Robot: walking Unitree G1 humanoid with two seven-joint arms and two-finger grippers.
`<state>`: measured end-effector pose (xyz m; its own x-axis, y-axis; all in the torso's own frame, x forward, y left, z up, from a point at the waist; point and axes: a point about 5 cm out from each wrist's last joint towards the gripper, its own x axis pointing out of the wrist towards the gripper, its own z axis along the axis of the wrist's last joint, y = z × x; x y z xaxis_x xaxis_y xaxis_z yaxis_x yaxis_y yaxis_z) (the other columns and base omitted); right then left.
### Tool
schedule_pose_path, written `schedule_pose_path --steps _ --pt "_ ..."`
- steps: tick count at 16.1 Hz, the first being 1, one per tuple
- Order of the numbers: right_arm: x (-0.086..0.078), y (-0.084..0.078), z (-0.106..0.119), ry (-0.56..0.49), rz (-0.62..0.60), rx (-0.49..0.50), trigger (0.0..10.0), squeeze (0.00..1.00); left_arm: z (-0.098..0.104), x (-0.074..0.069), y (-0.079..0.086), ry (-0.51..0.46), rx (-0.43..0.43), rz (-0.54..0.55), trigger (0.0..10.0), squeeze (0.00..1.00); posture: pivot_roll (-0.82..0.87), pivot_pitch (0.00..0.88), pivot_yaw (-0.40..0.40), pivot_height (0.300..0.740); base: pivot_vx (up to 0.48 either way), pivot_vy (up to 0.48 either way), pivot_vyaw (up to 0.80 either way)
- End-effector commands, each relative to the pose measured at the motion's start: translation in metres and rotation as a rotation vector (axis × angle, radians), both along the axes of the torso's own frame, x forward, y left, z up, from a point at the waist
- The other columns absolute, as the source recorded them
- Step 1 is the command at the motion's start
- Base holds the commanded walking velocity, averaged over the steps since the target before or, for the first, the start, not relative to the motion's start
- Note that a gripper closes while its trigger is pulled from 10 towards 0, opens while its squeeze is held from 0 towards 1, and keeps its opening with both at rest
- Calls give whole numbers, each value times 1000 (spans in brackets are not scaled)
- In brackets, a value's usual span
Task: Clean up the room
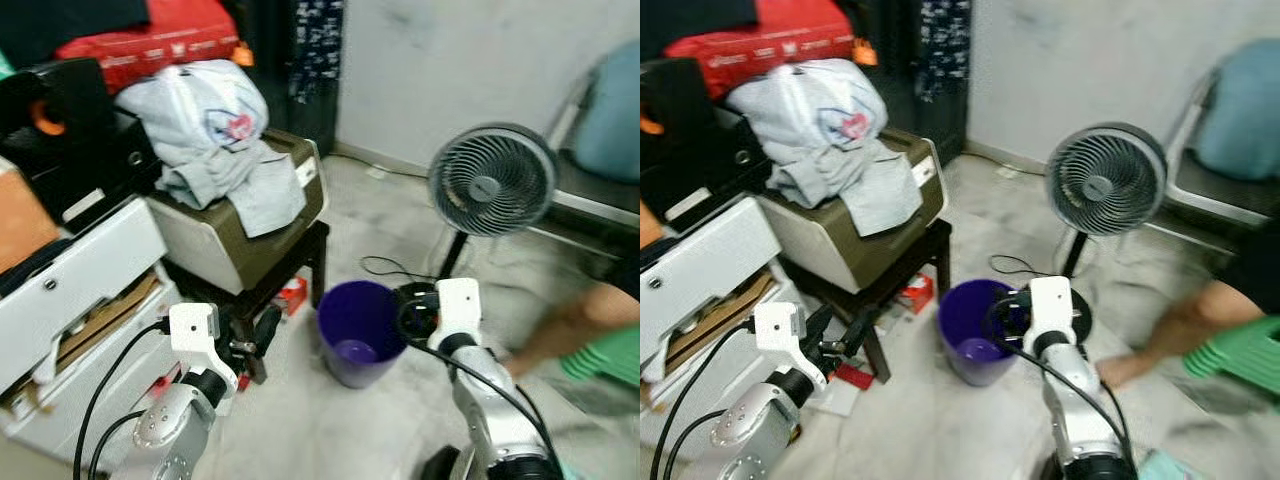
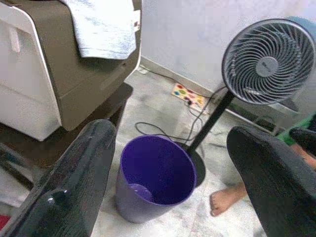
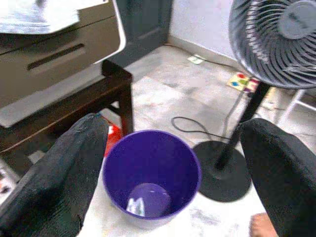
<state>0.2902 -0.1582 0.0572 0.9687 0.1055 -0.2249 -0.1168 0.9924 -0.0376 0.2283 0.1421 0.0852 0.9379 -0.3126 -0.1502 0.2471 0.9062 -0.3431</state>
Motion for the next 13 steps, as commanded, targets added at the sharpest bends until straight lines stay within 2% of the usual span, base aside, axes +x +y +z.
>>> schedule_pose_path --steps 1,9,13 --pt "1 6 -1 10 14 14 10000 0 -2 1 3 11 11 -3 10000 0 -72 0 9 740 0 289 0" --pt "1 7 -2 10 18 17 10000 0 -1 1 3 9 12 -2 10000 0 -71 0 10 740 0 30 0" --pt "2 8 -3 15 21 11 10000 0 2 1 0 -22 -19 -37 10000 0 -70 0 9 740 0 0 0"
